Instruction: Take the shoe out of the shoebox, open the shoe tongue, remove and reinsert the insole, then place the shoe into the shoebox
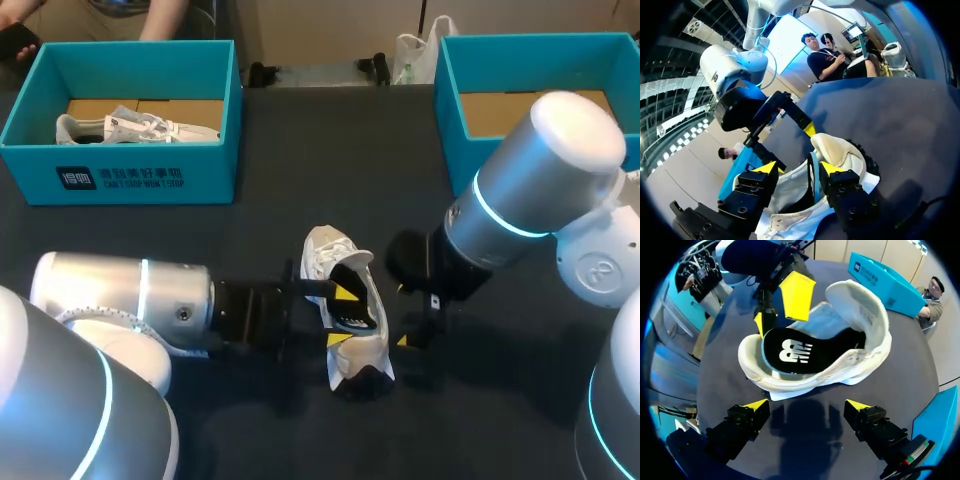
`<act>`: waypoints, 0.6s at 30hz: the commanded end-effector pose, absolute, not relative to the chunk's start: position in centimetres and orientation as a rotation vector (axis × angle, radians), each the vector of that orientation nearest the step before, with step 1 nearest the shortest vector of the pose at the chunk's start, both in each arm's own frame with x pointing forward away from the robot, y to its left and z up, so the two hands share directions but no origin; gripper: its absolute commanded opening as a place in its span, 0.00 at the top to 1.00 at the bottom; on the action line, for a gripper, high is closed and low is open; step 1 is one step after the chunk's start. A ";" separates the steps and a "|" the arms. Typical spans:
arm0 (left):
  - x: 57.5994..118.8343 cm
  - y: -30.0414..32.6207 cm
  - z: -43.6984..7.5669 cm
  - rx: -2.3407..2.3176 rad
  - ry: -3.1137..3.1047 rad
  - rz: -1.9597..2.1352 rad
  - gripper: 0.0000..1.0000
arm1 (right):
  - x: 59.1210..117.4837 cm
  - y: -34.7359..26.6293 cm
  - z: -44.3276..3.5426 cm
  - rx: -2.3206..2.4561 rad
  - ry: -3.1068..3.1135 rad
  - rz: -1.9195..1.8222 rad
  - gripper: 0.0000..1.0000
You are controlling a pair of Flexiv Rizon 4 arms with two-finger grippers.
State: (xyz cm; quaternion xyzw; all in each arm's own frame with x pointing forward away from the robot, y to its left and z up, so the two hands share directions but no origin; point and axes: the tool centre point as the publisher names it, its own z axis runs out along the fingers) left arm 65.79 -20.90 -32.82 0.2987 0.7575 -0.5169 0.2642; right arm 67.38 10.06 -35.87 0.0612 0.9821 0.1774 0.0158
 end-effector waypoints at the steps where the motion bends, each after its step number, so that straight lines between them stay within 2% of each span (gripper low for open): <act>1: 65.8 -20.3 -32.2 0.836 2.081 -1.372 0.40 | 66.8 7.9 -33.9 0.201 3.032 0.547 0.00; 3: 65.7 -20.0 -32.1 0.846 2.102 -1.371 0.38 | 66.9 6.9 -33.4 0.216 3.034 0.522 0.00; 13: 65.7 -17.0 -31.7 0.945 2.207 -1.260 0.40 | 67.2 0.8 -31.4 0.248 3.058 0.467 0.00; 18: 65.8 -15.1 -30.8 1.042 2.280 -1.188 0.42 | 67.2 0.8 -31.4 0.248 3.058 0.467 0.00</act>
